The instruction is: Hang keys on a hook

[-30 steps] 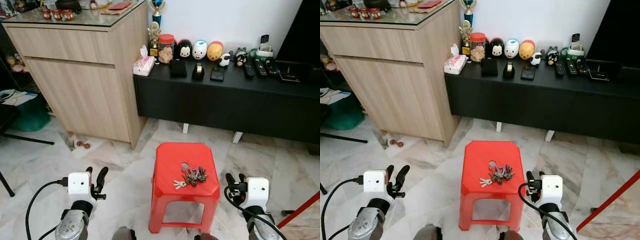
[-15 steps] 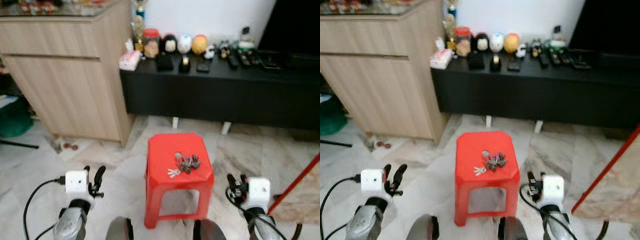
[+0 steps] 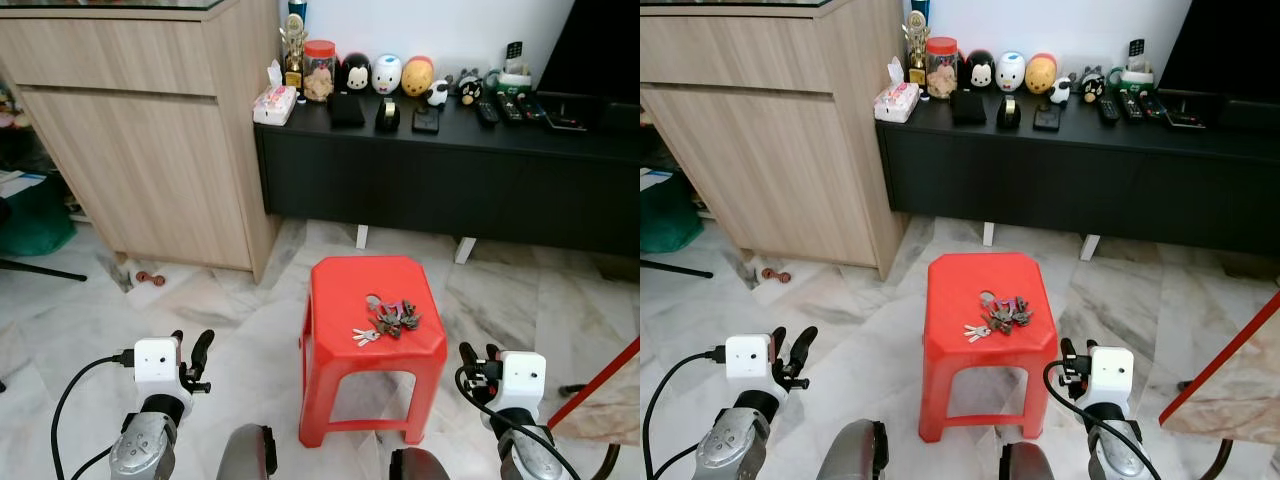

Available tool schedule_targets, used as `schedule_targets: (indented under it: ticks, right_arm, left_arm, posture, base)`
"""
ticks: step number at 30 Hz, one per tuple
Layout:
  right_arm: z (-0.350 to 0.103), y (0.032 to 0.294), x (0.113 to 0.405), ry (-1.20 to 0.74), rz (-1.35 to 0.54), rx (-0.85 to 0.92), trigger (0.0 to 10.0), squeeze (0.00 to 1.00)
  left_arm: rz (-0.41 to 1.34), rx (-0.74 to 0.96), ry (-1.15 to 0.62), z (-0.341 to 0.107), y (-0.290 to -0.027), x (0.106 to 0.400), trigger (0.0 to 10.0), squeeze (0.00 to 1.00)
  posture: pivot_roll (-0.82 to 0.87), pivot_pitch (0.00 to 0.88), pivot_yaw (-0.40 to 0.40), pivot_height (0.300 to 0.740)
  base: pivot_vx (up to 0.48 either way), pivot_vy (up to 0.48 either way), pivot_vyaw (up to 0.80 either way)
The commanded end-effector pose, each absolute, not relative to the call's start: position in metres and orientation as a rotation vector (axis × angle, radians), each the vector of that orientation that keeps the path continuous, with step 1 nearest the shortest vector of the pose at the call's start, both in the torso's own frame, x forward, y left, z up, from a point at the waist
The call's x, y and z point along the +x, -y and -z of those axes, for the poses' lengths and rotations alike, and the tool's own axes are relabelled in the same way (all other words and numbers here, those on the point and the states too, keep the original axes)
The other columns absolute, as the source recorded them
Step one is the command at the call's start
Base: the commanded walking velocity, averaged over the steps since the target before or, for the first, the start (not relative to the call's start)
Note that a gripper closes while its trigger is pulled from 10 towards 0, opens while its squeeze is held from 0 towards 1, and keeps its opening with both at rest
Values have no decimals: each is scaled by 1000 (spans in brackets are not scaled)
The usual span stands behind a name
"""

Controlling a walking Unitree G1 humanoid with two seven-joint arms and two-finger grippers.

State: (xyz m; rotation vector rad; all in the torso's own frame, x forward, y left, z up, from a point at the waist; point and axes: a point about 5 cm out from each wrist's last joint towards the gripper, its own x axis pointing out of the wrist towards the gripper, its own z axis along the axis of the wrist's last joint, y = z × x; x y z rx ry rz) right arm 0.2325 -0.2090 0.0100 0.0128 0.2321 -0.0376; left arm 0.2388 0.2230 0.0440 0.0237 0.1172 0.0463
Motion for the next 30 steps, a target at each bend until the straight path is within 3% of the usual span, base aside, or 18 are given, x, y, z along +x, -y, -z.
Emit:
schedule_targets:
  ticks: [1, 25, 30]
  right_arm:
    - [-8, 211, 231, -240, 45, 15, 10000, 0]
    - [-7, 205, 233, -243, 7, -4, 10000, 0]
    - [-10, 205, 234, -220, 7, -5, 10000, 0]
  left_arm:
    - [-46, 17, -122, -45, -223, 240, 10000, 0]
    - [-12, 16, -126, -46, -221, 244, 10000, 0]
    - [-8, 8, -130, -46, -220, 248, 10000, 0]
  posture:
    - [-50, 30, -2, 612]
    - [-51, 28, 2, 612]
    - [-64, 27, 11, 612]
  base:
    - [0, 0, 0]
    - [0, 0, 0]
    - [0, 0, 758]
